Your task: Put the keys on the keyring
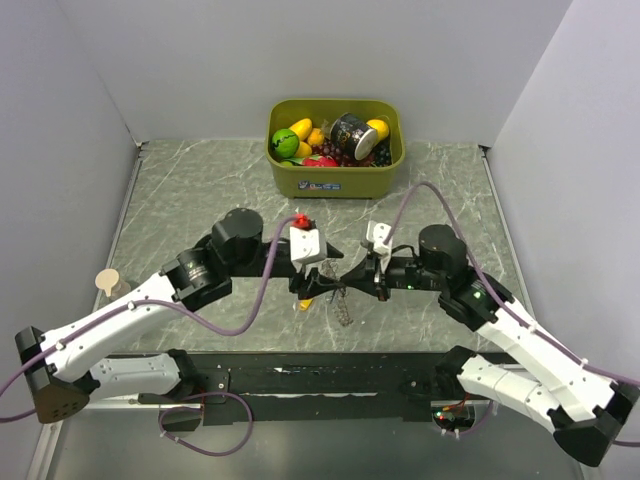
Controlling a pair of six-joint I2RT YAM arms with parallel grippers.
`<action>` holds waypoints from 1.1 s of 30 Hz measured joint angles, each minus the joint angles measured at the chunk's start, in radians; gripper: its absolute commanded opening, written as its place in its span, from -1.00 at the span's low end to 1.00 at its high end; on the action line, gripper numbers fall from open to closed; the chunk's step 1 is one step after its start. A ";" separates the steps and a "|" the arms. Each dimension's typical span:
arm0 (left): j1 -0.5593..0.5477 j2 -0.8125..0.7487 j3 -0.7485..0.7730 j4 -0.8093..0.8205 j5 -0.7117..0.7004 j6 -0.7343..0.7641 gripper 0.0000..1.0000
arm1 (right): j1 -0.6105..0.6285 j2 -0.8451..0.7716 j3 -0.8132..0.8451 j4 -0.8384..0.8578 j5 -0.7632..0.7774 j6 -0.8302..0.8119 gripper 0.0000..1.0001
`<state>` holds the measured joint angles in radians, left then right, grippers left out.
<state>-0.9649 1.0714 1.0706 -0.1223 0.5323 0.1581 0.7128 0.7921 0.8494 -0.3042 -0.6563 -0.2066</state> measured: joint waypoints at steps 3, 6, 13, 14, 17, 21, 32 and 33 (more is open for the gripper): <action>0.000 0.048 0.086 -0.160 -0.038 0.051 0.18 | 0.000 0.046 0.010 -0.035 0.011 -0.003 -1.00; 0.000 0.116 0.170 -0.309 -0.069 0.101 -0.01 | 0.000 0.083 0.032 -0.066 0.016 -0.009 -1.00; 0.000 0.234 0.239 -0.515 -0.093 0.181 -0.35 | 0.000 0.114 0.054 -0.112 0.031 -0.028 -1.00; 0.000 0.238 0.239 -0.531 -0.092 0.188 -0.38 | -0.002 0.115 0.054 -0.118 0.032 -0.030 -1.00; 0.002 0.241 0.240 -0.549 -0.085 0.200 -0.38 | -0.004 0.116 0.054 -0.127 0.034 -0.037 -1.00; 0.001 0.241 0.241 -0.550 -0.083 0.208 -0.39 | -0.004 0.116 0.054 -0.126 0.034 -0.044 -1.00; 0.001 0.241 0.241 -0.525 -0.056 0.214 -0.47 | -0.004 0.116 0.054 -0.113 0.024 -0.045 -1.00; 0.001 0.242 0.241 -0.525 -0.055 0.214 -0.50 | -0.004 0.116 0.054 -0.113 0.023 -0.045 -1.00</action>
<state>-0.9638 1.3132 1.3117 -0.6468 0.4778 0.3721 0.7090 0.9081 0.9035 -0.4168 -0.6331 -0.2516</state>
